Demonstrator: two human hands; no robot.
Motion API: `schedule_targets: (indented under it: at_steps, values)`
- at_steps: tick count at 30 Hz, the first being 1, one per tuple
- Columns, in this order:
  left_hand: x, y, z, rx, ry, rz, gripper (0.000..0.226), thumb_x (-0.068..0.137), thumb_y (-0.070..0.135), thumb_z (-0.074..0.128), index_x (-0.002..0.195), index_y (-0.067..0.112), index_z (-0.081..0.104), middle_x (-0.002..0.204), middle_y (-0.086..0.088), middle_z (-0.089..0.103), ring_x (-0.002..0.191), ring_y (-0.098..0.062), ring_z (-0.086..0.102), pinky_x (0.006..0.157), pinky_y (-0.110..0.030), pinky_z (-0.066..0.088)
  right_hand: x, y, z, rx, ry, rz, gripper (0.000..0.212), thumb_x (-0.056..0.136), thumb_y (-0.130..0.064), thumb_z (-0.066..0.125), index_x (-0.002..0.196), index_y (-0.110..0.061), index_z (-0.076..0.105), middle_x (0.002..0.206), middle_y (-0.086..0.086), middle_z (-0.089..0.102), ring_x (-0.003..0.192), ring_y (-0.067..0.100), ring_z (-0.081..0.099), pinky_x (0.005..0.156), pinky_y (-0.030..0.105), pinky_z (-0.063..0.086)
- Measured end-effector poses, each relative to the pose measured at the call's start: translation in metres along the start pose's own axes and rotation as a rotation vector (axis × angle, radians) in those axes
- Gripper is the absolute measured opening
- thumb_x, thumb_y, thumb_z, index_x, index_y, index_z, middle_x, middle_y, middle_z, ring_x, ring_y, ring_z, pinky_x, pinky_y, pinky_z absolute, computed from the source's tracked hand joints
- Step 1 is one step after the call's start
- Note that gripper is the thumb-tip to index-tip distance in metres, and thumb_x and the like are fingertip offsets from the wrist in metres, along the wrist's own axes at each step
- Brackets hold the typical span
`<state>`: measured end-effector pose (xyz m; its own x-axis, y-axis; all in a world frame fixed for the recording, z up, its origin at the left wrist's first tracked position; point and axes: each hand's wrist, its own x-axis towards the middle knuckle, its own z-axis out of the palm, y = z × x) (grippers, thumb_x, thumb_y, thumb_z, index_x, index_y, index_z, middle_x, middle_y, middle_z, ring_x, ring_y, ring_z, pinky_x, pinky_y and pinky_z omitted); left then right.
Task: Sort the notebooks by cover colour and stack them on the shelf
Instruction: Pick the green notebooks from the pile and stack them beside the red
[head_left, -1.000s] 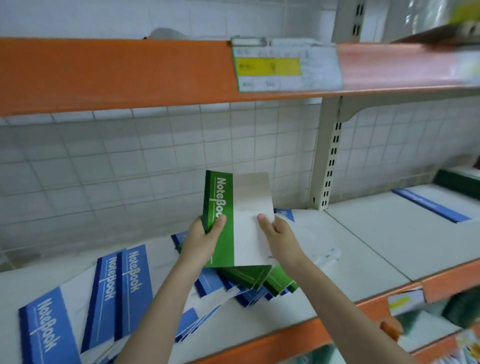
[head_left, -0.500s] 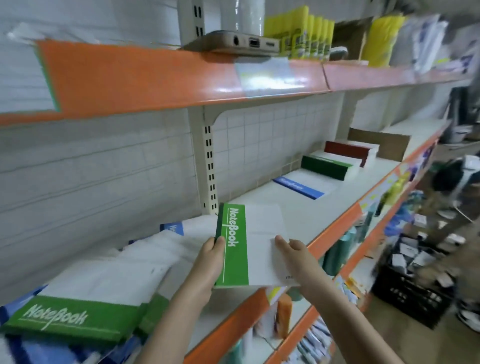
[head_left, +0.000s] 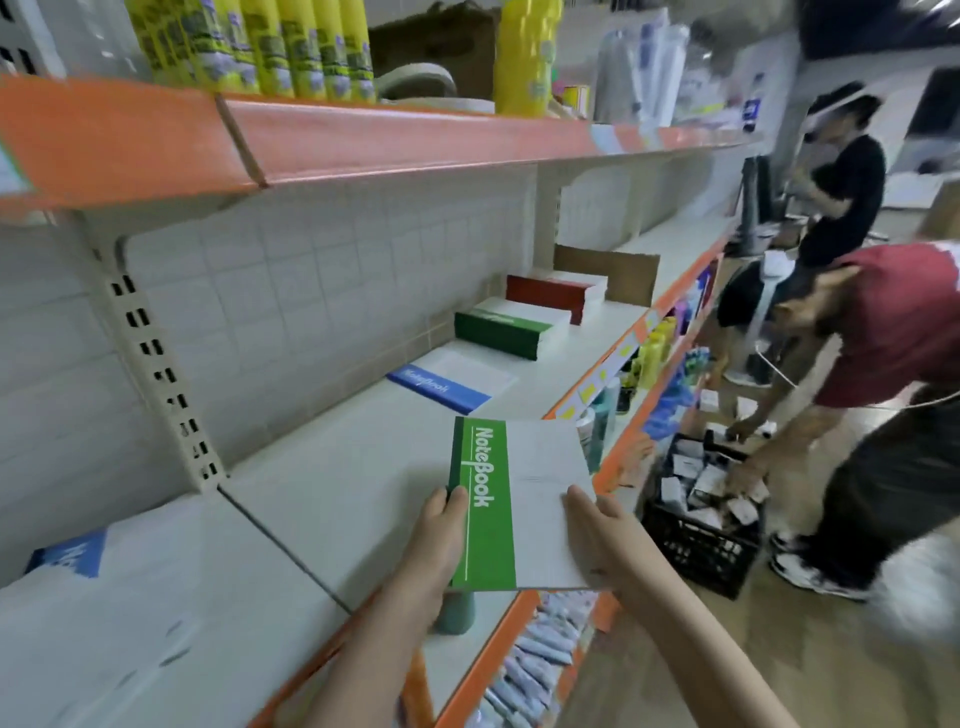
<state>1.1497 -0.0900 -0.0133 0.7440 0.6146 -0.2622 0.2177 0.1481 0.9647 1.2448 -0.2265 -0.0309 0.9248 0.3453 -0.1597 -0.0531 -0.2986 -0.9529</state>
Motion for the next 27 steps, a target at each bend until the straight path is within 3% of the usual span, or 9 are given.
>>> schedule_targets:
  at_steps: [4,8,10,14,16,18,21,24,27]
  values:
    - [0.019,-0.002,0.049,-0.006,-0.039,0.022,0.027,0.102,0.022,0.037,0.112,0.010,0.059,0.099,-0.008,0.069,0.082,-0.020,0.066,0.064,-0.025,0.049,0.031,0.013,-0.042,-0.001,0.029,0.010,0.027,0.098,-0.035,0.046,0.083,-0.014,0.053,0.077,-0.001,0.056,0.064,0.008,0.049,0.045,0.017,0.037]
    - [0.034,-0.005,0.092,0.024,-0.079,0.018,0.023,0.102,0.025,0.039,0.108,0.018,0.061,0.100,-0.002,0.070,0.085,-0.015,0.067,0.066,-0.026,0.050,0.051,0.029,-0.078,0.034,0.019,0.054,0.029,0.097,-0.039,0.044,0.098,-0.013,0.055,0.086,-0.001,0.057,0.073,0.012,0.052,0.055,0.025,0.037]
    - [0.042,-0.006,0.110,0.063,-0.104,0.010,0.026,0.102,0.028,0.038,0.105,0.018,0.063,0.101,-0.004,0.071,0.084,-0.016,0.068,0.064,-0.025,0.050,0.060,0.033,-0.095,0.017,0.044,0.060,0.028,0.097,-0.038,0.044,0.088,-0.014,0.056,0.084,0.000,0.059,0.070,0.011,0.054,0.056,0.025,0.039]
    - [0.060,-0.001,0.144,0.089,-0.142,-0.014,0.033,0.102,0.032,0.037,0.125,0.016,0.054,0.117,-0.008,0.065,0.099,-0.023,0.065,0.081,-0.033,0.052,0.080,0.035,-0.123,0.015,0.109,0.031,0.033,0.097,-0.032,0.045,0.069,-0.017,0.051,0.061,-0.010,0.056,0.053,0.003,0.051,0.043,0.013,0.036]
    - [0.070,0.003,0.160,0.066,-0.150,0.000,0.028,0.102,0.028,0.037,0.114,0.015,0.059,0.108,-0.008,0.068,0.087,-0.019,0.066,0.065,-0.026,0.051,0.094,0.037,-0.134,-0.001,0.125,0.031,0.035,0.097,-0.031,0.045,0.066,-0.016,0.049,0.061,-0.008,0.056,0.053,0.004,0.050,0.042,0.013,0.034]
    - [0.083,0.007,0.176,0.051,-0.154,-0.002,0.027,0.102,0.026,0.037,0.112,0.014,0.060,0.097,-0.004,0.069,0.077,-0.015,0.066,0.054,-0.022,0.046,0.111,0.036,-0.144,0.004,0.107,0.033,0.032,0.098,-0.031,0.045,0.071,-0.015,0.051,0.072,0.000,0.056,0.063,0.010,0.050,0.053,0.019,0.036]
    - [0.108,0.013,0.198,0.036,-0.151,0.002,0.033,0.103,0.027,0.036,0.128,0.012,0.052,0.097,-0.001,0.067,0.078,-0.015,0.064,0.058,-0.024,0.047,0.143,0.035,-0.158,0.012,0.079,0.033,0.031,0.098,-0.031,0.043,0.075,-0.013,0.052,0.075,0.000,0.058,0.064,0.010,0.052,0.055,0.020,0.037]
    - [0.140,0.023,0.218,0.039,-0.146,0.034,0.028,0.102,0.026,0.036,0.113,0.014,0.059,0.090,-0.001,0.068,0.077,-0.017,0.065,0.061,-0.026,0.047,0.180,0.028,-0.170,0.028,0.072,0.014,0.032,0.099,-0.030,0.043,0.072,-0.017,0.055,0.060,-0.012,0.061,0.049,-0.002,0.055,0.042,0.008,0.037]
    - [0.174,0.037,0.234,0.016,-0.093,0.066,0.026,0.102,0.023,0.038,0.094,0.022,0.062,0.082,0.002,0.069,0.070,-0.014,0.066,0.055,-0.023,0.048,0.221,0.013,-0.177,-0.020,0.039,-0.003,0.029,0.098,-0.034,0.043,0.078,-0.017,0.055,0.072,-0.006,0.061,0.061,0.004,0.056,0.049,0.013,0.041]
